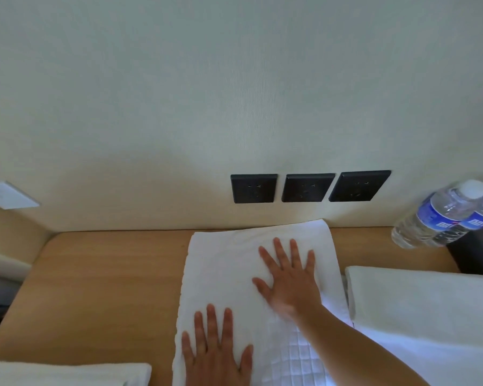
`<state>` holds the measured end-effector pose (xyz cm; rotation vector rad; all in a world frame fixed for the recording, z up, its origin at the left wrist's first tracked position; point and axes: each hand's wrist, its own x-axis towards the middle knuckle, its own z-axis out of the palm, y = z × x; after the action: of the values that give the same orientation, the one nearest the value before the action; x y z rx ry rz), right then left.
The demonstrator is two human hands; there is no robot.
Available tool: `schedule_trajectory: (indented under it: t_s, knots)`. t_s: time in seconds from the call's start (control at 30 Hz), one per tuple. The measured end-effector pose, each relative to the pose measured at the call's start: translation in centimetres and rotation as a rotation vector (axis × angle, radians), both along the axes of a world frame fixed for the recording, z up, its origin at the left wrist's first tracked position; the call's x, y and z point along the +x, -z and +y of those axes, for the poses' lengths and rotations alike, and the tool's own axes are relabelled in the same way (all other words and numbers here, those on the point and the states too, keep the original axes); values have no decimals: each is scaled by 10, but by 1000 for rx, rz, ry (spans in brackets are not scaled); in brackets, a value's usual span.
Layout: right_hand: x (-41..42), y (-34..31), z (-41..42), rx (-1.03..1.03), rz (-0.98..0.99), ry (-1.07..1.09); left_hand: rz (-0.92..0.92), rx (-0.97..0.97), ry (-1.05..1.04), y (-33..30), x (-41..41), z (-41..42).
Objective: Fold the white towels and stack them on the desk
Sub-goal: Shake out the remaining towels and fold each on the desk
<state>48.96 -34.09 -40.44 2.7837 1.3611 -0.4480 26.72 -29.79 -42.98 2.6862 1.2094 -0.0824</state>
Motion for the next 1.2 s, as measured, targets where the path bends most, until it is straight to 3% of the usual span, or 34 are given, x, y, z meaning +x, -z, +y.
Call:
schedule_trajectory:
  t_s: [0.2,0.37,0.57,0.87,1.2]
  knots:
    - [0,-2,-3,-38,11,-27,6,-21,29,0,-9,-3]
    - [0,-12,-27,14,176,-55,107,-66,59,-7,-11,-2]
    - [-82,7,-145,231,-38,-224,179,-40,84,-13,-45,-15]
    - [-192,17,-259,140,40,-237,310,-141,137,-30,-136,-93]
    - [-177,9,-315,74,1,-393,328,-123,74,-33,-211,-128]
